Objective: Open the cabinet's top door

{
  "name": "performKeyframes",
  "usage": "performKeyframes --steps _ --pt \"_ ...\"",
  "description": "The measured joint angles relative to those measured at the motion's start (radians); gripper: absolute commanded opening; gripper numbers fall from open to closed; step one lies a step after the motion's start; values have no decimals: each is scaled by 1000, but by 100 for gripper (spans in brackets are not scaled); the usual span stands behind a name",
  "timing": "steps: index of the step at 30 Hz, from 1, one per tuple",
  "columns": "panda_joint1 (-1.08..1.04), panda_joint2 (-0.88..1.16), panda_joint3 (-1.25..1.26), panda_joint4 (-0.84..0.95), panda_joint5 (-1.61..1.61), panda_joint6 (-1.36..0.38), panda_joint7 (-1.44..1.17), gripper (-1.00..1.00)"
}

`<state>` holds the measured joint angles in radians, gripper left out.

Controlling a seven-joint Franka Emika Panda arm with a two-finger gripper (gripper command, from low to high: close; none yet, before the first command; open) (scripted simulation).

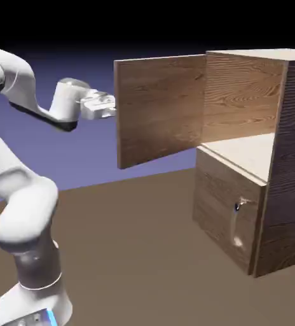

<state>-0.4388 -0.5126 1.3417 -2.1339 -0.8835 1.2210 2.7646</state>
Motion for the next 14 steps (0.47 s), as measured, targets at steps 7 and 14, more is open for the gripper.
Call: performKeyframes --steps 7,14 --pt "-254 -54 219 157 84 -92 -34 -100" --pt "-507 -156 394 352 175 -202 -91 -100"
